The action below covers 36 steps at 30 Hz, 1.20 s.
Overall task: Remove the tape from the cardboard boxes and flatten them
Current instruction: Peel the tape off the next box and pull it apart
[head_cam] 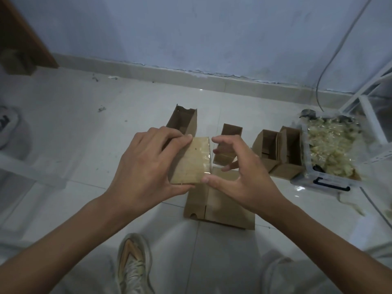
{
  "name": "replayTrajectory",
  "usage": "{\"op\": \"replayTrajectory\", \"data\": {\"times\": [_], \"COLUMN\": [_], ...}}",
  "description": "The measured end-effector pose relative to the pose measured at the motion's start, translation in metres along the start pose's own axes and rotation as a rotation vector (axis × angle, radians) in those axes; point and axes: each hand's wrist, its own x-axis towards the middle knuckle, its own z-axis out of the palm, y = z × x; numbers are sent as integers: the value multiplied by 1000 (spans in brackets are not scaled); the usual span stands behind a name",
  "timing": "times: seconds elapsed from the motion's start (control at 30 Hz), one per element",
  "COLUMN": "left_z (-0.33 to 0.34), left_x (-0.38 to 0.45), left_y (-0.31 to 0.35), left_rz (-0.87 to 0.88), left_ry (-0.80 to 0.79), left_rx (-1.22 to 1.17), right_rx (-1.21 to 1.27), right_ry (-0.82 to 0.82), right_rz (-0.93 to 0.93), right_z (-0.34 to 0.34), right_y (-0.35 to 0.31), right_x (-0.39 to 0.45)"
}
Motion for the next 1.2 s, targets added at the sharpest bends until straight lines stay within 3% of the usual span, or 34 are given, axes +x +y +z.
{"op": "replayTrajectory", "data": {"times": [0.2,0.4,0.5,0.73,1.03,1.13,1.2], "left_z": [7,9,7,4,7,10,14], "left_x": [-5,-4,-5,-6,-4,-2,-2], "left_y": [6,1,4,10,12,14,15], "left_rz": [11,-80,-141,-107,-126,-124,-128], "left_ry": [-25,-37,-28,-22,-24,-22,-30], "left_rx": [69,48,71,174,181,175,157], "right_rx": [-45,-220,-198,-181,-734,-868,-849], "right_ry": [20,2,54,1,113,123,87], "right_rz": [44,-73,-84,-97,-397,-400,-307], "right_z": [7,5,1,1,6,14,17], "right_y": [4,0,-1,-4,-9,-11,-13], "right_x": [8,4,4,8,1,0,0]}}
